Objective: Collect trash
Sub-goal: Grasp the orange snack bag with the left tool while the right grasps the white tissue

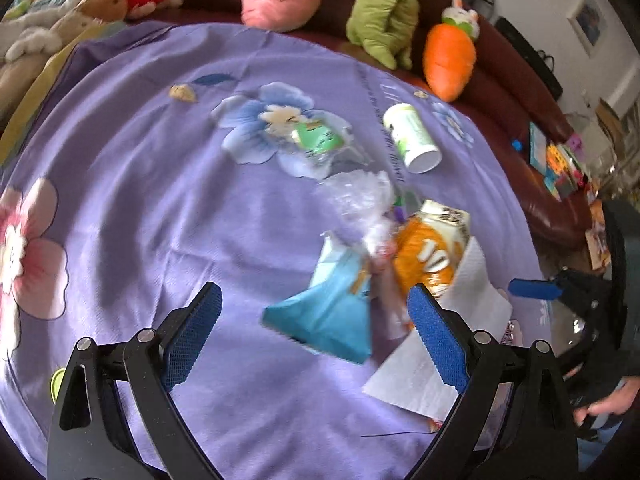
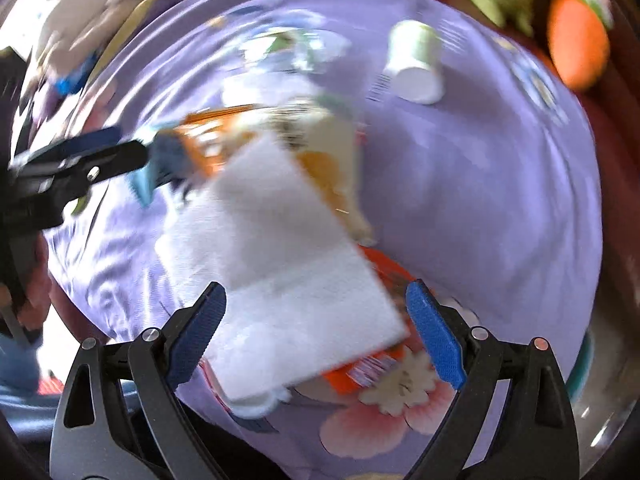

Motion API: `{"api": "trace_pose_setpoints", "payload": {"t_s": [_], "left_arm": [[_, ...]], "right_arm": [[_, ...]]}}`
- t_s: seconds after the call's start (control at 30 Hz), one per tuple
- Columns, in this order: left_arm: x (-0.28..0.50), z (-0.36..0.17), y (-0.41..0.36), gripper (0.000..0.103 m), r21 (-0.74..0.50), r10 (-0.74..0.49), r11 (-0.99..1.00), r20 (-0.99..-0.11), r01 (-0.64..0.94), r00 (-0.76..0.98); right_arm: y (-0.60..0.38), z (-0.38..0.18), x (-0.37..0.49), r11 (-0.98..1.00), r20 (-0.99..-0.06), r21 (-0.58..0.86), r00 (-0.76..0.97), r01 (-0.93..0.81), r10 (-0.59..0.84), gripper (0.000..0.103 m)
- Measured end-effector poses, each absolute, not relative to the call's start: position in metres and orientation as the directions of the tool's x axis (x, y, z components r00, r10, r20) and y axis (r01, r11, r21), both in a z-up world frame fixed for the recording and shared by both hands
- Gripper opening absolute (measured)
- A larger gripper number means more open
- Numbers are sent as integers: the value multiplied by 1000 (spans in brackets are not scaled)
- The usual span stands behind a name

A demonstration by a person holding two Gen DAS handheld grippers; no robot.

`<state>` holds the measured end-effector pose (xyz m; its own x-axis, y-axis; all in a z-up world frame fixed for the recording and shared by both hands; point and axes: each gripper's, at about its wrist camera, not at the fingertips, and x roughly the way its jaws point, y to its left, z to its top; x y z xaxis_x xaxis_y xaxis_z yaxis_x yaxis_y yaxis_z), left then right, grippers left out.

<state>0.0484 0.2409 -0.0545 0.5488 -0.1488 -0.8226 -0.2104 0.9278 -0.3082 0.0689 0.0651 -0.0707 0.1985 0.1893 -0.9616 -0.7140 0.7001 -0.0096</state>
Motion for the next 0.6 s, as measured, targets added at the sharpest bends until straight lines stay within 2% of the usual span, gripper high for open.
{"api": "trace_pose_setpoints", "payload": {"t_s": [0.13,0.37,0.43,0.47,0.5,0.53,0.6], "left_arm": [[49,-68,247,94,-311,-154,923,-837,-227,524],[51,-85,252,94,-309,-158,919,-857,-244,490],[50,-86,253,94,-310,-157,917,-858,-249,489],[50,-85,254,94,-314,-159,916,-857,-251,491],[50,-85,254,94,-316,-159,915,-855,-252,493],[50,-84,255,94,-315,-158,915,-854,-252,496],[49,-81,255,94,-312,-152,916,-852,-251,501]], "right_arm": [[78,-93,68,684,-964,-86,233,-725,125,88],[78,-114,69,696,-967,-57,213,-716,140,86],[77,-112,70,698,-966,-47,211,-714,150,62],[76,-112,71,704,-967,-42,205,-709,149,41],[74,-111,71,709,-968,-35,200,-704,151,31],[71,-110,73,717,-969,-10,184,-697,166,29],[66,-106,74,730,-966,13,179,-684,184,15]]}}
